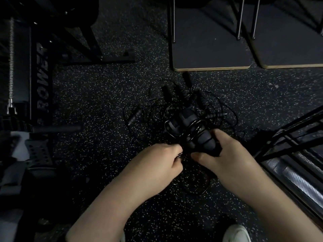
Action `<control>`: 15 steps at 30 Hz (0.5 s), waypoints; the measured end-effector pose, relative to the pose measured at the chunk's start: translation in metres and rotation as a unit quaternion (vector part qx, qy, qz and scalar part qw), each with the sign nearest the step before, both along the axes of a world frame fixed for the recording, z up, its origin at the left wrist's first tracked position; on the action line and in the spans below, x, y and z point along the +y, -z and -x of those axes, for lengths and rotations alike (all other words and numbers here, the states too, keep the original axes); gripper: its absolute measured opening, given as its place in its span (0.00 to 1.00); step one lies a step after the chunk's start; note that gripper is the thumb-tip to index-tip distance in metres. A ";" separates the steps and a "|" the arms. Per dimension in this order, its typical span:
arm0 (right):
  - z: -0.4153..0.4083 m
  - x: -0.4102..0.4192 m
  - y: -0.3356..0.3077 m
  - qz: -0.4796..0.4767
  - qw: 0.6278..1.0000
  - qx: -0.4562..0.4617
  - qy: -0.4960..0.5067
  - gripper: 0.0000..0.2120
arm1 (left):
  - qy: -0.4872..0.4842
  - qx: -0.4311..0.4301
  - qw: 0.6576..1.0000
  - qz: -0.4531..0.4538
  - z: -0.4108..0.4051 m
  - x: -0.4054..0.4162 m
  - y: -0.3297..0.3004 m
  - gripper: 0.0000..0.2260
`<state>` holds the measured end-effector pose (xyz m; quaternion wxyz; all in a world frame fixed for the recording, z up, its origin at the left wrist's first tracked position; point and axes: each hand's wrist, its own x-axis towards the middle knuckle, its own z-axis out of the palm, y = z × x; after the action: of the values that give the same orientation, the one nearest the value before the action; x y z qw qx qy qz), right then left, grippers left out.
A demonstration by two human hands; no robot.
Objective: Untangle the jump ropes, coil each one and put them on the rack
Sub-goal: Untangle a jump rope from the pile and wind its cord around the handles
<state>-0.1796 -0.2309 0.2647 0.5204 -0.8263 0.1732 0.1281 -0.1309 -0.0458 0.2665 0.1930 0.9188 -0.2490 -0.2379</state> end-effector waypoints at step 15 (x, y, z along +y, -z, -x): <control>0.001 0.008 -0.006 0.134 0.948 0.131 -0.257 0.15 | 0.027 -0.009 0.995 0.100 -0.013 0.014 -0.024 0.09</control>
<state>-0.1809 -0.2233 0.2703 0.3274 -0.8806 0.0373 0.3405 -0.1180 -0.0321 0.2901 0.2755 0.8897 -0.2981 -0.2089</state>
